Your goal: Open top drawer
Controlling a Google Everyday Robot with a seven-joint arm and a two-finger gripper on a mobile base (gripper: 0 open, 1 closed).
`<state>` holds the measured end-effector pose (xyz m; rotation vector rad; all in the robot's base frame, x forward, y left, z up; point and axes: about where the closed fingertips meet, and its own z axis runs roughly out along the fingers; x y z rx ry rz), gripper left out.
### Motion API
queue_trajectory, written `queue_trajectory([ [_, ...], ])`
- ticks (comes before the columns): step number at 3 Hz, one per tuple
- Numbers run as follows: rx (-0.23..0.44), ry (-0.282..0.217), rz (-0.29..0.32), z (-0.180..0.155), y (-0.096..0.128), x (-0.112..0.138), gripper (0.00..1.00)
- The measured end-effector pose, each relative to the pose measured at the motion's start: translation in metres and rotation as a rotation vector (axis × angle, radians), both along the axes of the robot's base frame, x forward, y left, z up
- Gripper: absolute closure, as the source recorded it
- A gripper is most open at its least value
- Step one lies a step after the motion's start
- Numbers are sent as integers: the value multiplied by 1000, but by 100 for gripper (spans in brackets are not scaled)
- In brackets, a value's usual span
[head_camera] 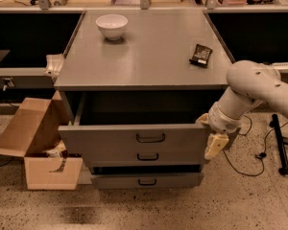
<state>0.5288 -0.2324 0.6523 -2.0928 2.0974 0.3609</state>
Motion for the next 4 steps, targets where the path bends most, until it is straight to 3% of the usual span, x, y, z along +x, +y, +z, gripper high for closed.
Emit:
queue_trajectory([
  [1,0,0,0,4,1,0,54],
  [2,10,12,16,5,1,-24,78],
  [3,29,28,38,3,3,-61,51],
  [4,57,15,49,2,6,-76,51],
])
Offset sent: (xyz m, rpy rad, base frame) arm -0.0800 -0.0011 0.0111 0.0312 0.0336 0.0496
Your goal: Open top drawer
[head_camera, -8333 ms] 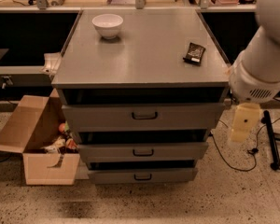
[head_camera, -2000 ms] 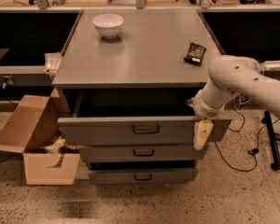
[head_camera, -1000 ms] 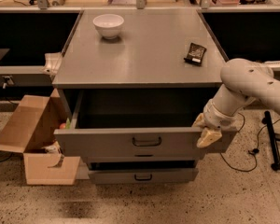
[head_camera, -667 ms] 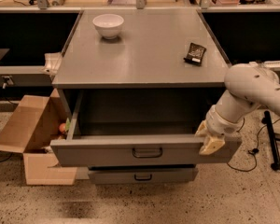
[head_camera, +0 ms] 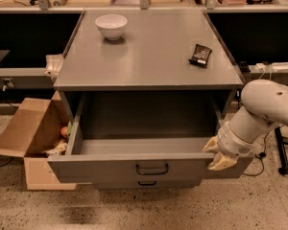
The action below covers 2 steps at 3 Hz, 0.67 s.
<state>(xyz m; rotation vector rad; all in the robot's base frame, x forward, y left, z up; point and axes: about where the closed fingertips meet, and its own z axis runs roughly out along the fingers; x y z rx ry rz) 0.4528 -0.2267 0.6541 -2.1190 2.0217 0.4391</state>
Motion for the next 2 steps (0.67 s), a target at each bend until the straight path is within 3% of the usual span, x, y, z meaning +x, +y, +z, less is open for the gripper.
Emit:
queue_trajectory([
  [2,1,1,0,-1,0,-1,0],
])
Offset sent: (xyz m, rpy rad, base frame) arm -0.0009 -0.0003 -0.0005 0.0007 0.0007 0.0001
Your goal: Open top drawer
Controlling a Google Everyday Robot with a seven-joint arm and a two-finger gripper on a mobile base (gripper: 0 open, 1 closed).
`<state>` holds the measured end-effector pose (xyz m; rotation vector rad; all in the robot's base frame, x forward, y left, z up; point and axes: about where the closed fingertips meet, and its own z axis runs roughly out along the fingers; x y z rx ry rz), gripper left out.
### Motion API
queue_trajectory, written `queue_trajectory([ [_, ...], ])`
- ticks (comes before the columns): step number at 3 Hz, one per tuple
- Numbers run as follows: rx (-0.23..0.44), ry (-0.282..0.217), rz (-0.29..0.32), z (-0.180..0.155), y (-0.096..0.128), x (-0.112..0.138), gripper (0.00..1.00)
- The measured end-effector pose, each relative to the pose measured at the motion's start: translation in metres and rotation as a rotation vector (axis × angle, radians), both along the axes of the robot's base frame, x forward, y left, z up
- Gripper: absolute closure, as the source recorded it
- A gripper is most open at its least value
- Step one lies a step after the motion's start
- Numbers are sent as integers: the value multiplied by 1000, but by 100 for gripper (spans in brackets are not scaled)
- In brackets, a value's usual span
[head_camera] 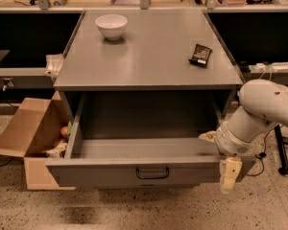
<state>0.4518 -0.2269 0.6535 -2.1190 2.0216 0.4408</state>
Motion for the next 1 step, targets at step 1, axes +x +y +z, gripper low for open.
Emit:
queue_trajectory([
  [1,0,0,0,0,0,0,0],
])
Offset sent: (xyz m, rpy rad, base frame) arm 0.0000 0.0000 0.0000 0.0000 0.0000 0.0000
